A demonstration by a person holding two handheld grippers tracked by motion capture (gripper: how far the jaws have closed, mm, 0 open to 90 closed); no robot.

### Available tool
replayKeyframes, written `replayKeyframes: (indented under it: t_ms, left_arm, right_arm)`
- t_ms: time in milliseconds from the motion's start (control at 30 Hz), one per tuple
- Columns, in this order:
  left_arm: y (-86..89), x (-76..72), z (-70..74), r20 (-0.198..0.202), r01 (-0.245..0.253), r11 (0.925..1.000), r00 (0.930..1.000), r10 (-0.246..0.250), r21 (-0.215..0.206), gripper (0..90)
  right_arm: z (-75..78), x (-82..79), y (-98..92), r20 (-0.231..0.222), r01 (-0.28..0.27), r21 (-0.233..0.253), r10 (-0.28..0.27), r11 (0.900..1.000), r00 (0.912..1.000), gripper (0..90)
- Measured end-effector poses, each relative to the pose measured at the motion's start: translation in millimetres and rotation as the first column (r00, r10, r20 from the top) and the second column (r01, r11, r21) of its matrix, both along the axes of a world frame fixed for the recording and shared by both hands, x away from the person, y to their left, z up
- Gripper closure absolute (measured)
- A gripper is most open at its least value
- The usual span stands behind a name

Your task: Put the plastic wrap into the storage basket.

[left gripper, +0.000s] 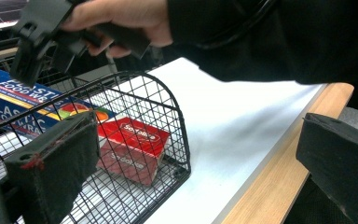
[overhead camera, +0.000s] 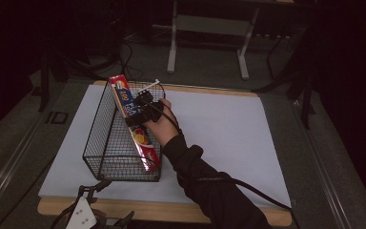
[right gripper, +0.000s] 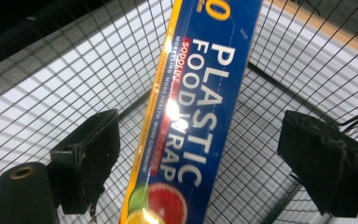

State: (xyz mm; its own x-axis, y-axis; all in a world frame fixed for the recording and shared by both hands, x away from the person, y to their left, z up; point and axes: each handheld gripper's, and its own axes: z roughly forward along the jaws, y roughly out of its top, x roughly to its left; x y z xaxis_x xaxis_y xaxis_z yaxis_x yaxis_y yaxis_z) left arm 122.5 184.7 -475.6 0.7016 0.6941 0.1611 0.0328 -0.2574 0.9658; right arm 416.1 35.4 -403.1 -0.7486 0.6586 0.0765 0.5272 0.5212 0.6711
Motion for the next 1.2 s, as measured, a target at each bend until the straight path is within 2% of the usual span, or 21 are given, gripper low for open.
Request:
replayKeyframes:
  t_ms: [100, 200, 400, 467, 633, 867, 900, 967, 1133, 1200]
  left_arm:
    - [-0.3, 0.0, 0.0, 0.001, -0.001, 1.0000, 1.0000, 0.001, 0.000, 0.1]
    - [-0.5, 0.3, -0.1, -0.001, -0.003, 1.0000, 1.0000, 0.003, 0.002, 0.1]
    - [-0.6, 0.8, -0.4, -0.003, -0.005, 1.0000, 1.0000, 0.005, 0.006, 0.1]
    - [-0.6, 0.5, -0.3, -0.001, -0.004, 1.0000, 1.0000, 0.004, 0.004, 0.1]
    - [-1.3, 1.1, -0.6, -0.002, -0.006, 1.0000, 1.0000, 0.006, 0.007, 0.1]
    - [-2.1, 1.3, -0.5, -0.001, -0.010, 0.9999, 0.9999, 0.010, 0.012, 0.1]
    - [-2.1, 1.3, -0.5, -0.001, -0.010, 0.9999, 0.9999, 0.010, 0.012, 0.1]
    - [-2.2, 1.5, -0.6, -0.003, -0.010, 0.9999, 0.9999, 0.010, 0.013, 0.1]
    - [-2.4, 1.7, -0.6, -0.003, -0.008, 0.9999, 1.0000, 0.009, 0.013, 0.1]
    - [-2.8, 1.7, -0.7, -0.004, -0.007, 0.9999, 1.0000, 0.007, 0.014, 0.1]
  right_arm:
    - [11.1, -2.9, -12.2, 0.038, 0.001, -0.017, -0.001, 1.000, 0.9993, 13.4]
    - [21.3, -3.3, -27.4, 0.054, 0.009, -0.016, -0.009, 1.000, 0.9985, 13.5]
    - [33.7, -11.1, -58.0, 0.065, 0.012, 0.004, -0.012, 1.000, 0.9978, 13.7]
    - [36.8, -15.5, -69.5, 0.083, 0.012, 0.008, -0.013, 1.000, 0.9965, 13.7]
    - [41.7, -26.3, -100.8, 0.102, 0.010, 0.047, -0.015, 0.999, 0.9946, 13.8]
    - [39.3, -40.3, -136.6, 0.121, 0.003, 0.064, -0.011, 0.998, 0.9926, 13.9]
    - [39.3, -40.3, -136.6, 0.121, 0.003, 0.064, -0.011, 0.998, 0.9926, 13.9]
    - [35.3, -45.8, -149.7, 0.139, 0.005, 0.068, -0.014, 0.998, 0.9902, 13.9]
    - [26.4, -52.9, -174.4, 0.136, 0.016, 0.096, -0.029, 0.995, 0.9903, 13.9]
    - [22.7, -54.4, -184.4, 0.130, 0.018, 0.120, -0.034, 0.993, 0.9909, 13.9]
